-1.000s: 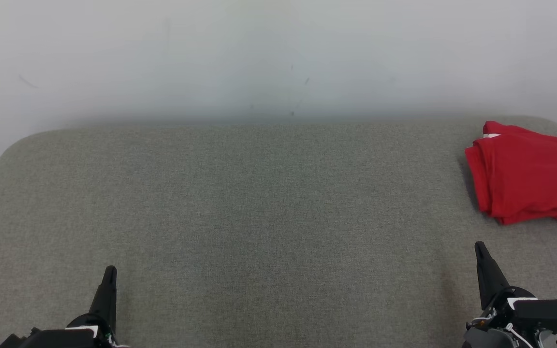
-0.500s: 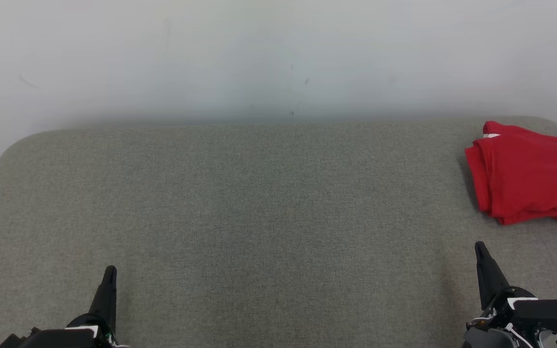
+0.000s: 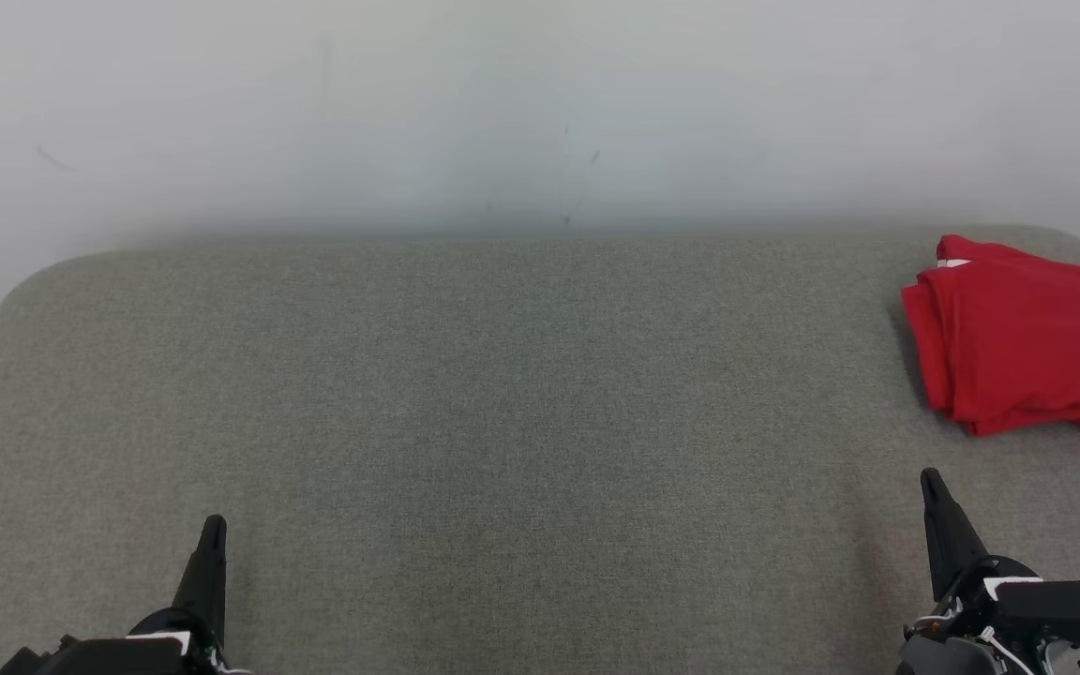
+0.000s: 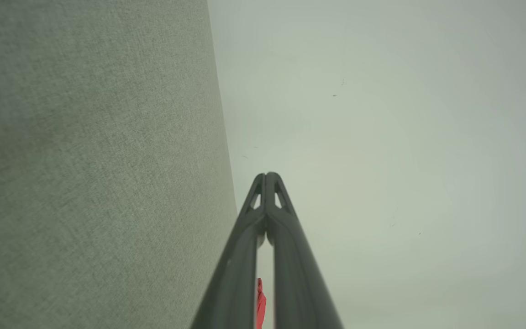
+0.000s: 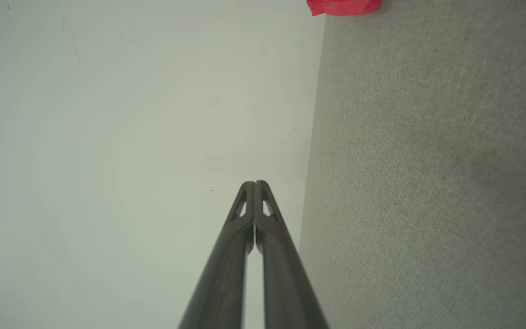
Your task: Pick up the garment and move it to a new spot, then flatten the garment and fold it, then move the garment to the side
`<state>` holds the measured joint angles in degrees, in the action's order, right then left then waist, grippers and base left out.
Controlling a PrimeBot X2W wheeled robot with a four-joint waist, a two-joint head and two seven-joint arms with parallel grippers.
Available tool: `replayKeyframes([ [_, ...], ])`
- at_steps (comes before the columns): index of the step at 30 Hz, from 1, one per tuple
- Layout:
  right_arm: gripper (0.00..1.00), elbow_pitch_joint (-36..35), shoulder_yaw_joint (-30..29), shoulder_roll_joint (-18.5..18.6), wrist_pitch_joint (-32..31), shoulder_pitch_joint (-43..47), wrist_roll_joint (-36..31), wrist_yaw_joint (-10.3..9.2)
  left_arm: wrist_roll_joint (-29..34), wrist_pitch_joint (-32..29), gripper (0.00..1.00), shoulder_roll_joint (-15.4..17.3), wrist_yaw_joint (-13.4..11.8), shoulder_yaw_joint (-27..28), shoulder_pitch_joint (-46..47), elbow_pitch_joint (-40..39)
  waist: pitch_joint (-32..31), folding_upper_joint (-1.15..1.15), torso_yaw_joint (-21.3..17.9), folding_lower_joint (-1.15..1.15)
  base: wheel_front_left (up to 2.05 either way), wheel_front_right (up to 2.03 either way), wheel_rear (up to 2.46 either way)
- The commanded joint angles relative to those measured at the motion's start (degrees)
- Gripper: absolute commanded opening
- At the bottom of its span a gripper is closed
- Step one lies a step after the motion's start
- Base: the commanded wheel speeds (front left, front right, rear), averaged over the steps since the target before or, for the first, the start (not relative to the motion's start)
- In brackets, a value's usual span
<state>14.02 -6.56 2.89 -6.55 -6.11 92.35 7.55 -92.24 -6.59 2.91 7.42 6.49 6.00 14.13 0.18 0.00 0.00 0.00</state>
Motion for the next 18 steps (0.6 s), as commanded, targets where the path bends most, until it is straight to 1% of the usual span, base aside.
replayKeyframes([
  [1, 0.00, 0.0, -0.1, -0.1, -0.1, -0.3, 0.1, -0.12, -0.3, -0.1, 0.00, -0.1, 0.1, 0.2, 0.6, -0.1, 0.0, 0.00, 0.0, 0.00, 0.00, 0.00, 0.00],
  [18, 0.00, 0.0, -0.1, -0.1, -0.1, -0.3, 0.1, -0.12, -0.3, -0.1, 0.00, -0.1, 0.1, 0.1, 0.6, -0.1, 0.0, 0.00, 0.0, 0.00, 0.00, 0.00, 0.00],
])
